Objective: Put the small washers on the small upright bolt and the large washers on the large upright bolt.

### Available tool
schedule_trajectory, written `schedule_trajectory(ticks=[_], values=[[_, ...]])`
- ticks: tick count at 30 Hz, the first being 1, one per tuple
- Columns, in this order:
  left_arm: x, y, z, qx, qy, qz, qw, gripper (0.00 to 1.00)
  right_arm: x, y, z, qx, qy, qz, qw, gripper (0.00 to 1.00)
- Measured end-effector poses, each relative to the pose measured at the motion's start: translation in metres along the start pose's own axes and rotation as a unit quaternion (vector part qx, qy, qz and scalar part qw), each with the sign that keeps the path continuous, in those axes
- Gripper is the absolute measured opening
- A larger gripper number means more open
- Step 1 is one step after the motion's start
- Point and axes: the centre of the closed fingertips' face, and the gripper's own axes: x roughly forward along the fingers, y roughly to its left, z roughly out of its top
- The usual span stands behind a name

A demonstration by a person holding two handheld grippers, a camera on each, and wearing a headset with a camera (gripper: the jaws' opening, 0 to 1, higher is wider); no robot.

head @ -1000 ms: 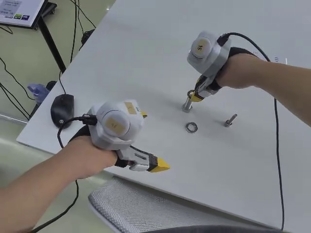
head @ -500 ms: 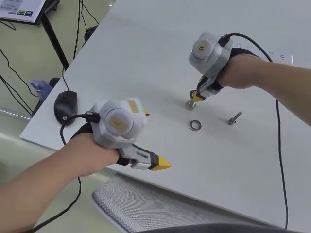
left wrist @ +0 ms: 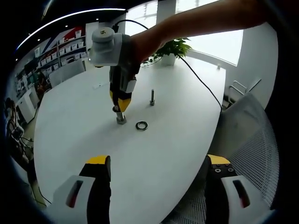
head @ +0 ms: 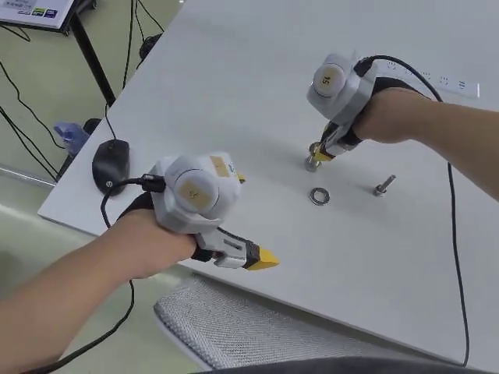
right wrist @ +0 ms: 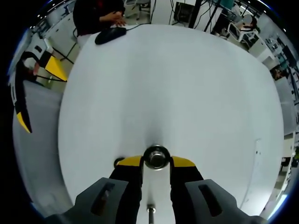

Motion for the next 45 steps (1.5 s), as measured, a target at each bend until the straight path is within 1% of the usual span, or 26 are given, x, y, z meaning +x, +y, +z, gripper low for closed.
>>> schedule_trajectory(ticks=[9,12,18,21,24,25,28,40,45], values=[[-0.001,0.001,0.000,0.001,-0.001,-0.001,1.0000,0.83,0.006,-0.001,-0.001,0.001,-0.001,-0.001,1.0000,0.22],[-0.001,0.001,-0.001,0.004,0.001,-0.002,1.0000,0.83,0.011,-0.002,-0.002,0.000,0.000,-0.002,1.0000,0.22],[-0.003,0.002,-0.004,0.002,0.002,-0.002,1.0000,0.82,0.018,0.002,-0.005,0.001,0.005,-0.002,1.0000,0.22],[-0.004,0.002,-0.003,0.000,0.000,-0.002,1.0000,0.82,0.021,0.003,-0.005,0.003,0.004,-0.002,1.0000,0.22],[-0.003,0.001,-0.005,0.000,0.002,-0.003,1.0000,0.82,0.024,0.004,-0.005,0.004,0.004,-0.001,1.0000,0.22],[-0.003,0.001,-0.005,0.000,0.002,-0.004,1.0000,0.82,0.028,0.000,-0.005,0.005,0.004,0.000,1.0000,0.22],[-0.003,0.001,-0.006,-0.001,0.004,-0.004,1.0000,0.82,0.031,-0.001,-0.007,0.007,0.007,0.001,0.9999,0.22],[-0.004,0.001,-0.010,-0.006,0.007,-0.003,1.0000,0.81,0.035,0.003,-0.009,0.004,0.014,0.002,0.9999,0.22],[-0.004,0.001,-0.010,-0.008,0.006,-0.001,1.0000,0.81,0.034,0.003,-0.008,0.004,0.015,0.001,0.9999,0.22]])
